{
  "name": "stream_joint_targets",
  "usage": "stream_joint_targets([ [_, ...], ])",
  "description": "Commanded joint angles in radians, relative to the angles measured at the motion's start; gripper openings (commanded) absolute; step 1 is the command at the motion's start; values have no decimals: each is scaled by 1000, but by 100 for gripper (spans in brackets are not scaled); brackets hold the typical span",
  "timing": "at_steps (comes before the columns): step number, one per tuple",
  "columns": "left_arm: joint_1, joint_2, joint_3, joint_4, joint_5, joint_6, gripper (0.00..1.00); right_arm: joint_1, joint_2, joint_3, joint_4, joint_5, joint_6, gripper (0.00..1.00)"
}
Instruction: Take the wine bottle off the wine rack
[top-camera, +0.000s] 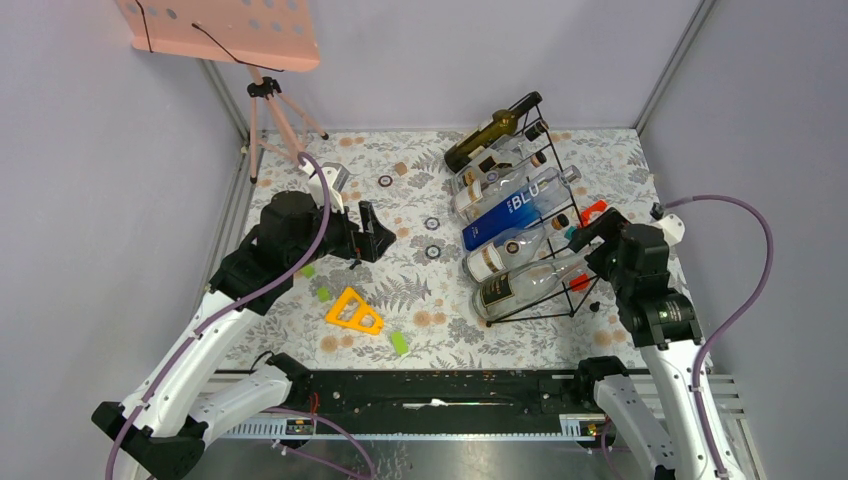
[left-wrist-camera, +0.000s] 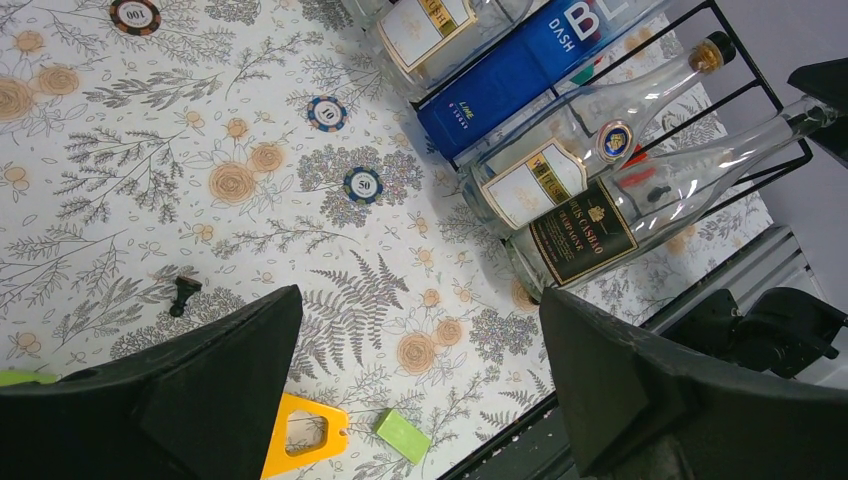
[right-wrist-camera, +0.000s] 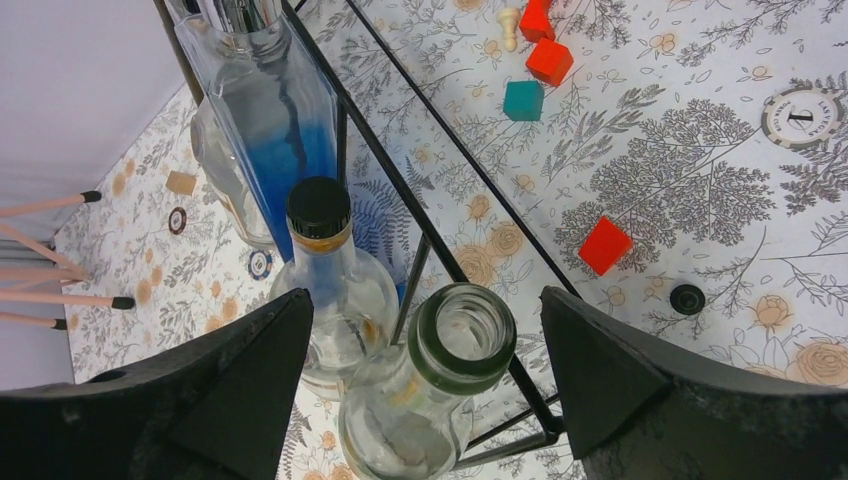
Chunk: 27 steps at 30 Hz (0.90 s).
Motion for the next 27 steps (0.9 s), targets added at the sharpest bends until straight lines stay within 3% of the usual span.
stream_joint_targets([
  [1,-4,-14,7,57,24,-4,99,-5,-21,-32,105,46,42,89],
  [14,-4,-16,7,52,11,-16,99,-9,-53,-118,200,76,97,73],
  [18,-4,-11,-1,53,14,-29,99,-9,-60,-131,204,90,100,52],
  [23,-4,-7,-4,62,11,-41,99,-11,-66,-136,206,100,90,45],
  [27,-4,3,-1,63,5,-45,99,-11,-85,-153,253,92,60,24],
])
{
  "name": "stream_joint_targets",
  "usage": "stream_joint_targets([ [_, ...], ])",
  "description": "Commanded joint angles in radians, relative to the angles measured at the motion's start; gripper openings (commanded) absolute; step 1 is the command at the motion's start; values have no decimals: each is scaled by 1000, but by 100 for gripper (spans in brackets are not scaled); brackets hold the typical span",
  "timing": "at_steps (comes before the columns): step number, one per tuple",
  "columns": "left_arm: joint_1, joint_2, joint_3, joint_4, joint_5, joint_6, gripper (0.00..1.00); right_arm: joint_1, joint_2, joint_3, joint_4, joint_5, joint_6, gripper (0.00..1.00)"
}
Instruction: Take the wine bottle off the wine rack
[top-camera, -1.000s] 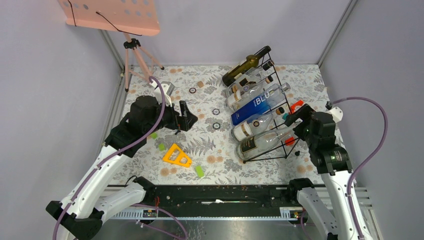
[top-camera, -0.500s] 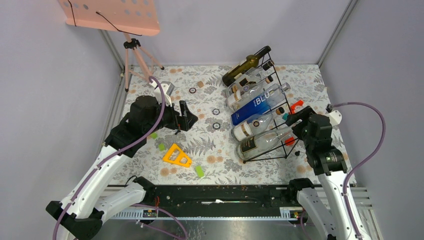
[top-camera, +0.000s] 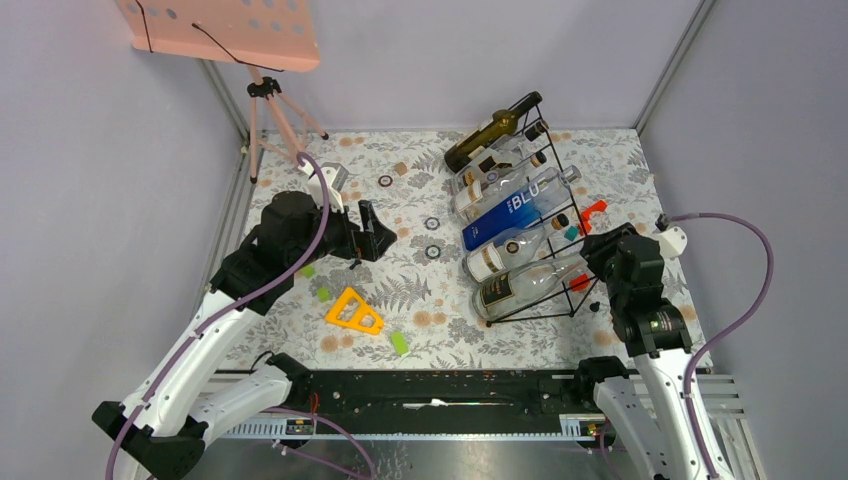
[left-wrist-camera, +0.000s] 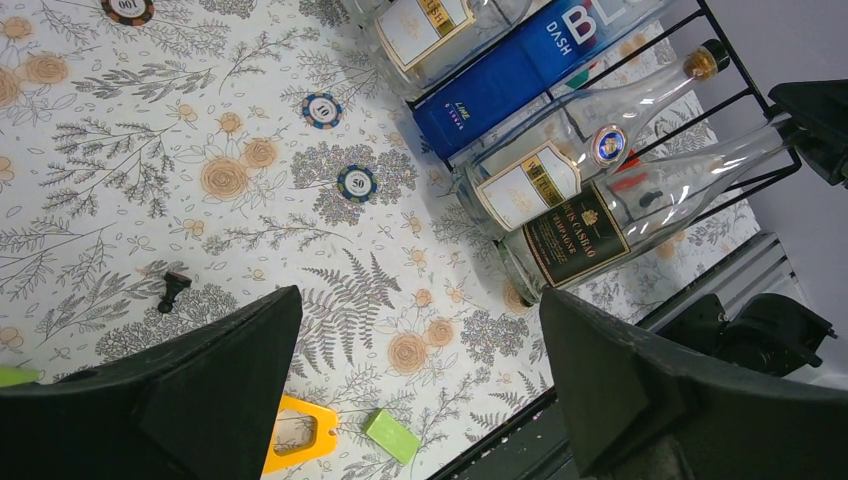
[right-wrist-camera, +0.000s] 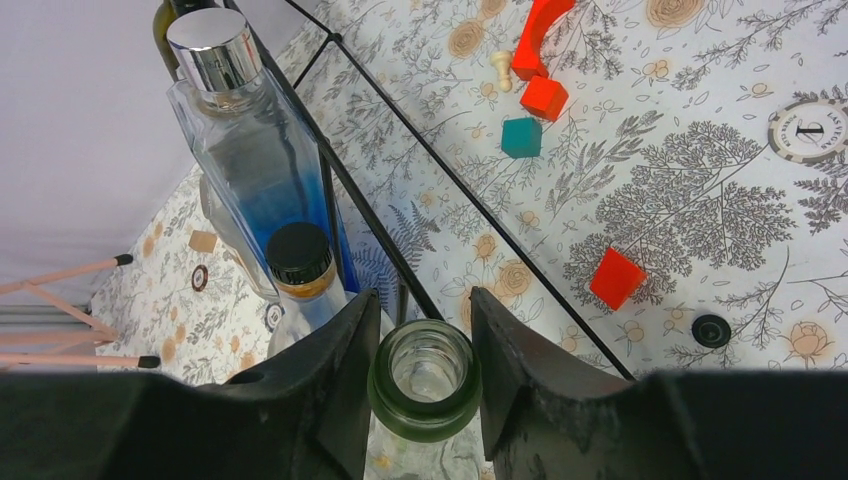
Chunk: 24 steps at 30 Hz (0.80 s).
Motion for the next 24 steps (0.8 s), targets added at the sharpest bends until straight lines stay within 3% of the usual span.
stream_joint_targets([
  [1,-4,4,2,60,4,-18,99,-5,-29,-14,109,22,-25,19],
  [6,-4,11,-1,70,5,-31,99,-5,-74,-30,169,16,-90,0],
  [15,-3,-1,-29,110,3,-19,99,-4,-77,32,231,-106,-241,0],
  [24,-14,5,-75,164,80,60,99,-4,-12,127,245,-292,-276,0],
])
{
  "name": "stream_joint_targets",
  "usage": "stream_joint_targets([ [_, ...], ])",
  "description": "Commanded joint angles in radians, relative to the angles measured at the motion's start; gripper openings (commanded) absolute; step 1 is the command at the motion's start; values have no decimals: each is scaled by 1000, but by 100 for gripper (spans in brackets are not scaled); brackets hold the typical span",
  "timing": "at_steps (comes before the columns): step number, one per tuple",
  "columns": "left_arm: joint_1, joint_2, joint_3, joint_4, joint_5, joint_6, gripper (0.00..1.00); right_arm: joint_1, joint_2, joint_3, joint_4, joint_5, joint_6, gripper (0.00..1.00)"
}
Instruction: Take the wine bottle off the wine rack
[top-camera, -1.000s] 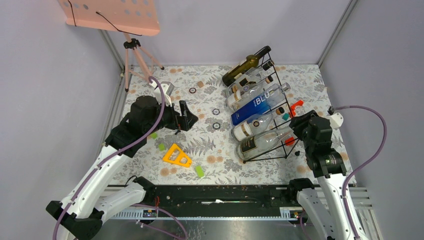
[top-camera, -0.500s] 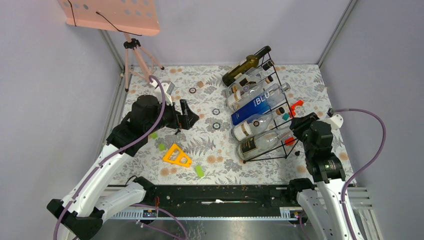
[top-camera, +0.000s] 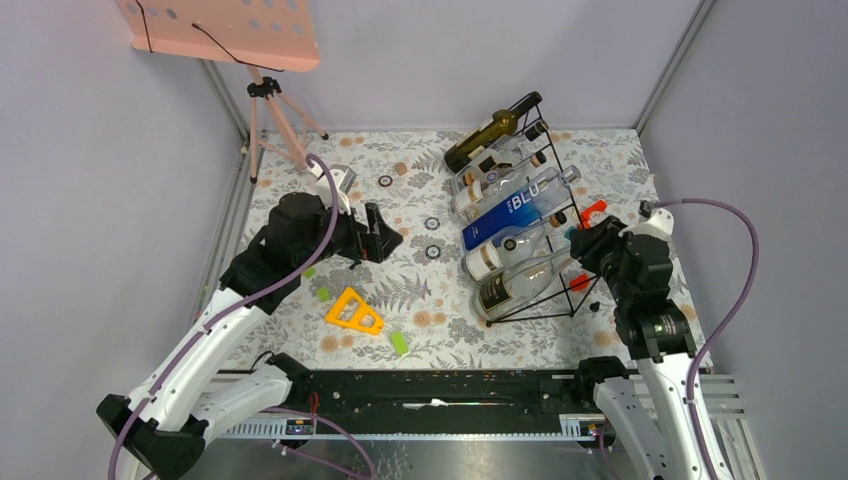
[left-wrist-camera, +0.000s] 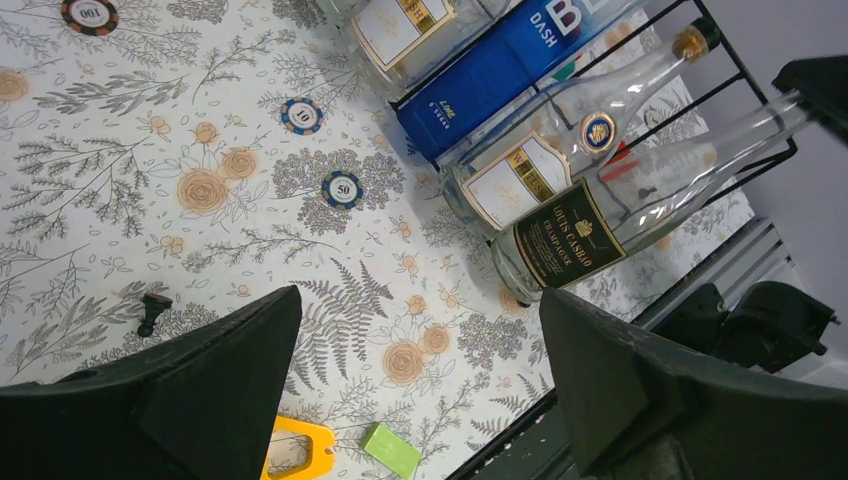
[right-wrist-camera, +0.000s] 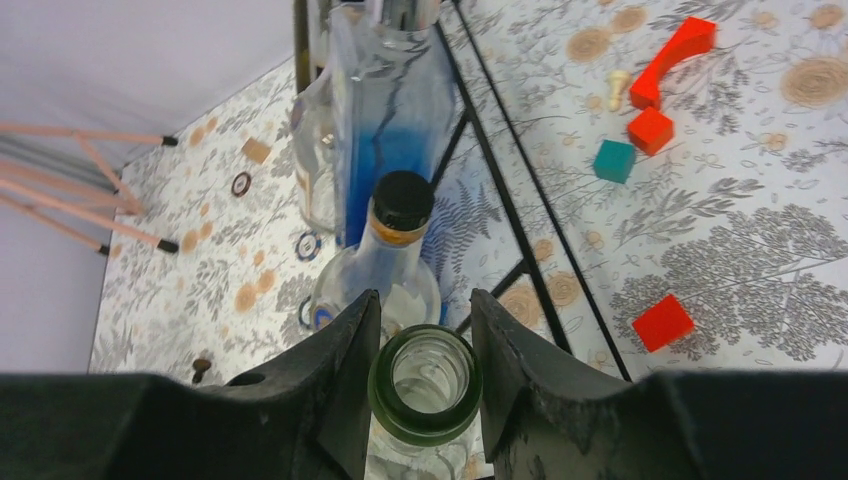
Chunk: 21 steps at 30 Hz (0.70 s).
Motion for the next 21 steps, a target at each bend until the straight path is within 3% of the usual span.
stream_joint_targets([
  [1,-13,-6,-34,89,48,64,99,-4,32,126,159,-106,-50,0],
  [21,-210,107,-44,280,132,132,99,2,-36,152,245,-414,-62,0],
])
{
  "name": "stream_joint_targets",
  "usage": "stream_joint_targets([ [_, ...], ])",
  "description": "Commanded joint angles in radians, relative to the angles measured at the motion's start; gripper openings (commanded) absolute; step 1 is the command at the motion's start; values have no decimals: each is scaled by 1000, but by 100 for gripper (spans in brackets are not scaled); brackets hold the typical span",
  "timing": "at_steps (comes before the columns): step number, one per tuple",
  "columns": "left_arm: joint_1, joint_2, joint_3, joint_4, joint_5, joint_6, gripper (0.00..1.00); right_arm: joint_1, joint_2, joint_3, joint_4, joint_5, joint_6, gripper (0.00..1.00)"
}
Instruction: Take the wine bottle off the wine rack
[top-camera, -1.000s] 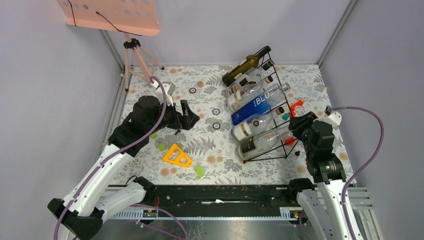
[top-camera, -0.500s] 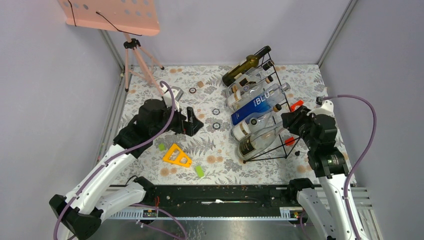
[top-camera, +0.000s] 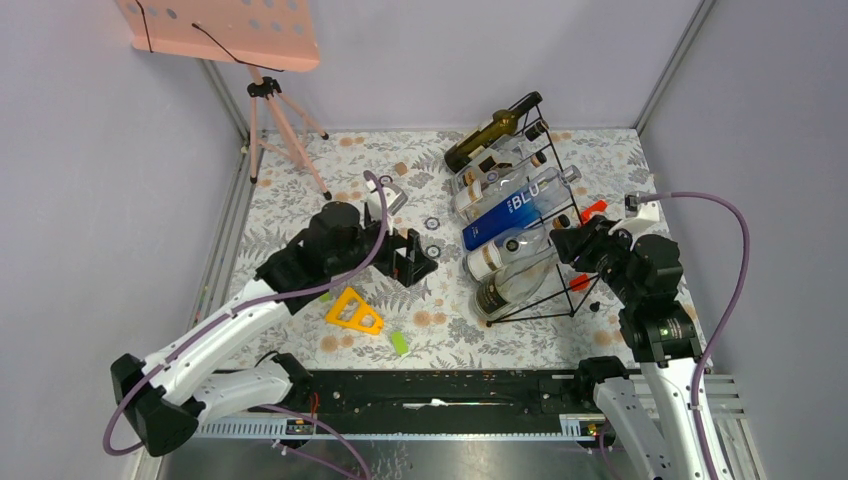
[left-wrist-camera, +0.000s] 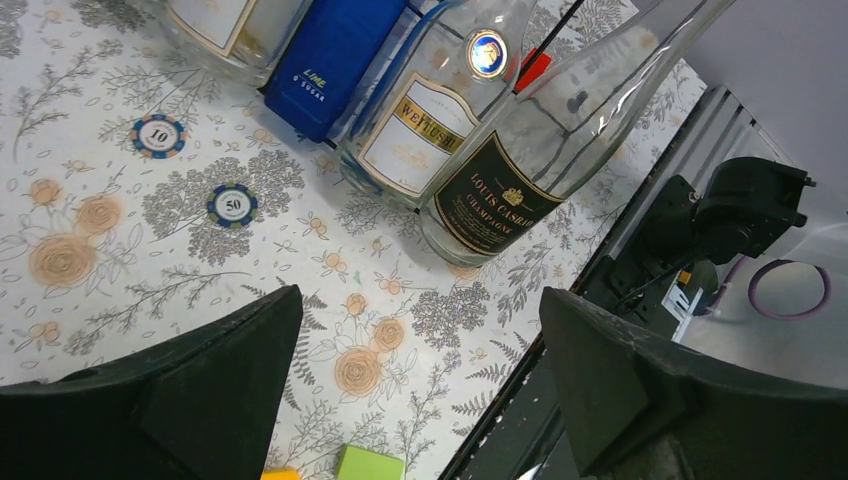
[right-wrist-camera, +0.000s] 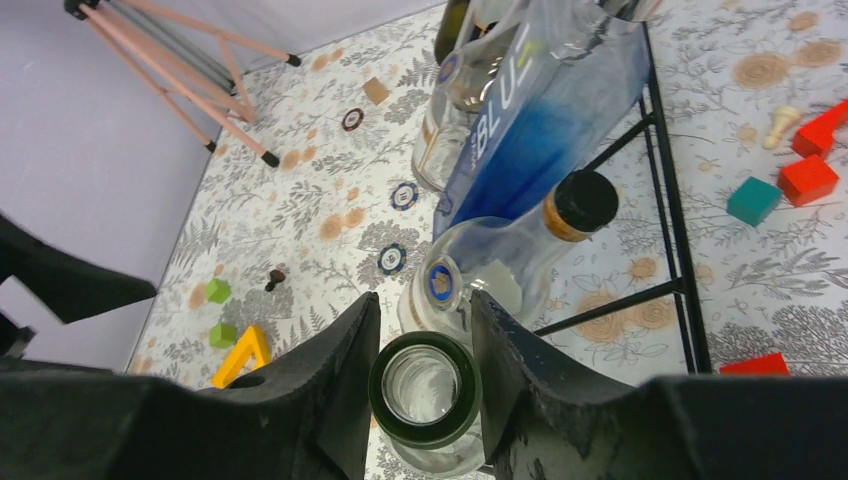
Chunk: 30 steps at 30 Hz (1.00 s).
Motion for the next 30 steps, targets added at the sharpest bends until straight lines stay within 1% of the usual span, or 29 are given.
stream_joint_targets([
  [1,-21,30,10,181,86,29,99,5,-32,91,220,-107,35,0],
  [3,-39,17,-45,325,109,38,99,6,-31,100,213,-113,27,0],
  [5,-49,32,-73,428,136,44,99,5,-23,116,198,-126,15,0],
  [8,-77,86,-65,536,176,70,99,7,-10,129,192,-138,5,0],
  [10,-108,120,-56,610,177,87,99,8,-7,130,195,-146,-6,0],
  [15,-181,245,29,676,167,152,99,9,7,128,190,-165,-16,0],
  [19,-224,344,61,770,177,183,99,11,14,127,187,-174,-15,0],
  [26,-236,496,130,881,255,189,99,10,10,119,188,-178,-9,0],
  [30,-237,564,183,893,279,195,99,10,10,115,184,-198,16,0],
])
